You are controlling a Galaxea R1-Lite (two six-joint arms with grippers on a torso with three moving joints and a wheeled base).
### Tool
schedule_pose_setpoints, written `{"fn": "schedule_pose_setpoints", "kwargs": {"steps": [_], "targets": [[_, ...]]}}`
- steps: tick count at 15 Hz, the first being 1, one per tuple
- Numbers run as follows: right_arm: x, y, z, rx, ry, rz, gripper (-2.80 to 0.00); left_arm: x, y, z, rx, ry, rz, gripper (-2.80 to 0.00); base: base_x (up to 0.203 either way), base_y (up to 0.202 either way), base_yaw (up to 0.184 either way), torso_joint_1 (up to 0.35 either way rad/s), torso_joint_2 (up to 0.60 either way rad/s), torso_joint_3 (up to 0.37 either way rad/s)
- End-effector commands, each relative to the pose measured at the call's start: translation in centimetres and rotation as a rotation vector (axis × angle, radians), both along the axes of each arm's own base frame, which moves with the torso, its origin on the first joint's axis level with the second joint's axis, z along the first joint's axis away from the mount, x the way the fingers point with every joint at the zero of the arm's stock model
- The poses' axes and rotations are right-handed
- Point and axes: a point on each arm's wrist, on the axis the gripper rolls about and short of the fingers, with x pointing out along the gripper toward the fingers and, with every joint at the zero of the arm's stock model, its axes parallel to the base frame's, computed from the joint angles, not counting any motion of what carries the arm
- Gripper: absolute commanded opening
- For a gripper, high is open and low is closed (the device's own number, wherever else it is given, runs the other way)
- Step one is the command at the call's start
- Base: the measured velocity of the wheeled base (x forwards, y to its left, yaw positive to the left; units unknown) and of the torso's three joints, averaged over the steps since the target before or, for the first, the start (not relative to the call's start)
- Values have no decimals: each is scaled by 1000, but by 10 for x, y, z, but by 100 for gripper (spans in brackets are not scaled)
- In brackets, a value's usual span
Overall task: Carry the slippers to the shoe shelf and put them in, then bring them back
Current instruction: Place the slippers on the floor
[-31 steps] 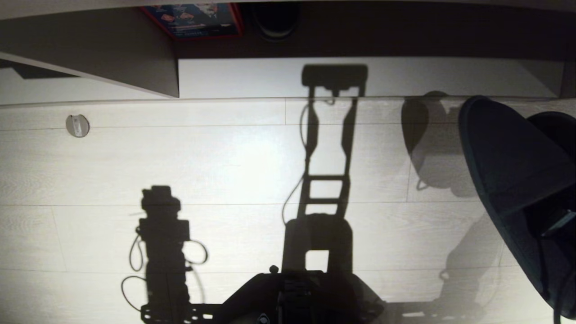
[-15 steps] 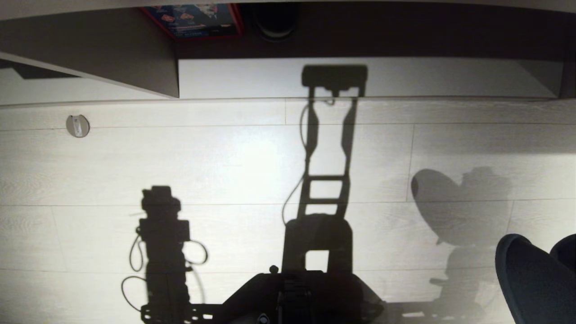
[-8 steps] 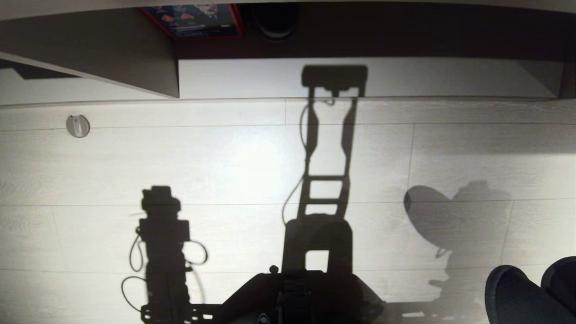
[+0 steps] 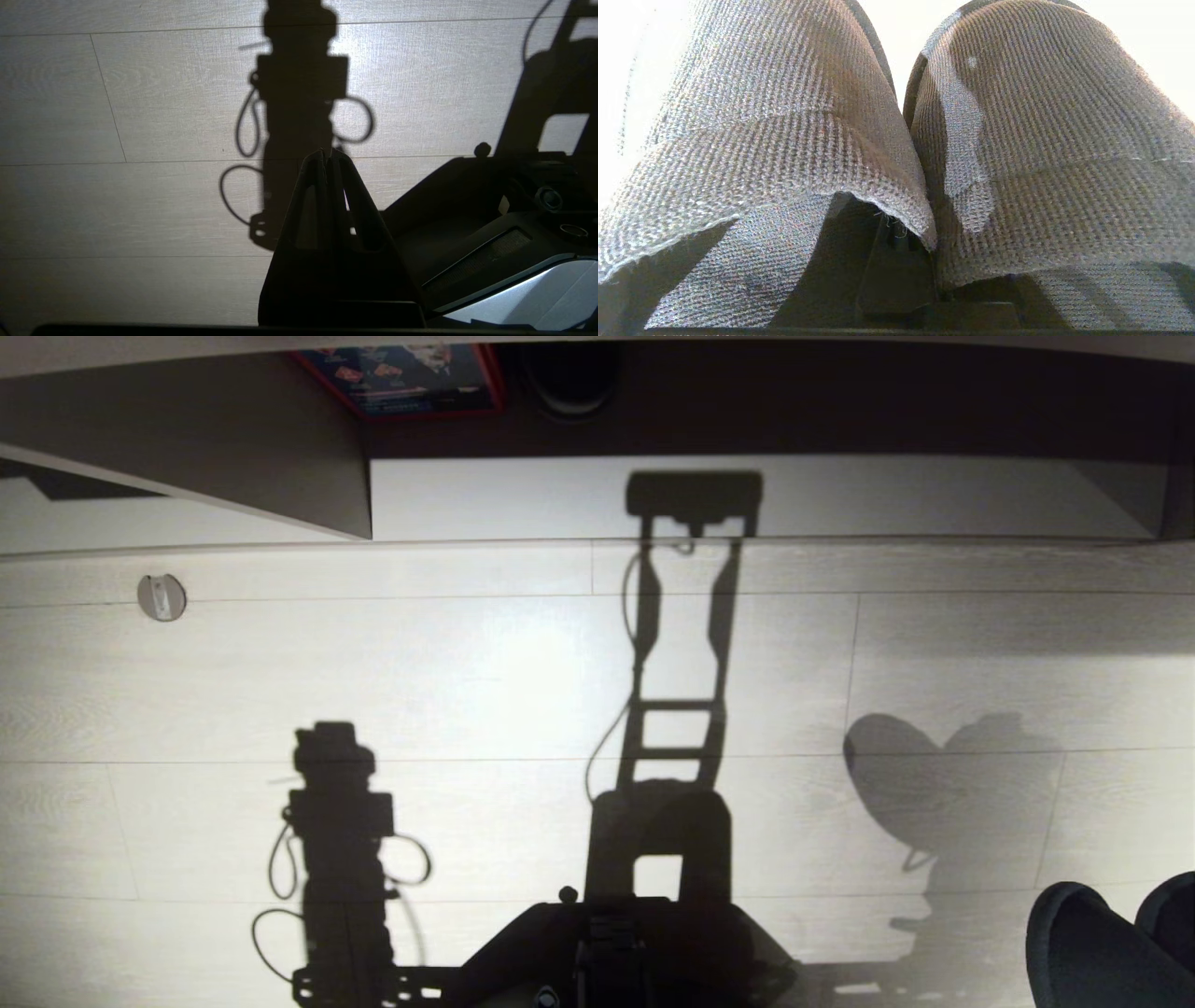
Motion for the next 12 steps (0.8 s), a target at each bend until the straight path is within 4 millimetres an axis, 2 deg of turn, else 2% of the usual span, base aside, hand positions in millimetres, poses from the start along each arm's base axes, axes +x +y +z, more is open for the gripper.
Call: {"fn": "schedule_pose_setpoints", "kwargs": {"steps": [1,12], "targets": [[0,0,0,1,4,1,-280,0,0,0,-1,0,0,-280,0,0,0,0,0,0],[0,0,0,1,4,1,-280,0,0,0,-1,0,0,-280,0,0,0,0,0,0]]}}
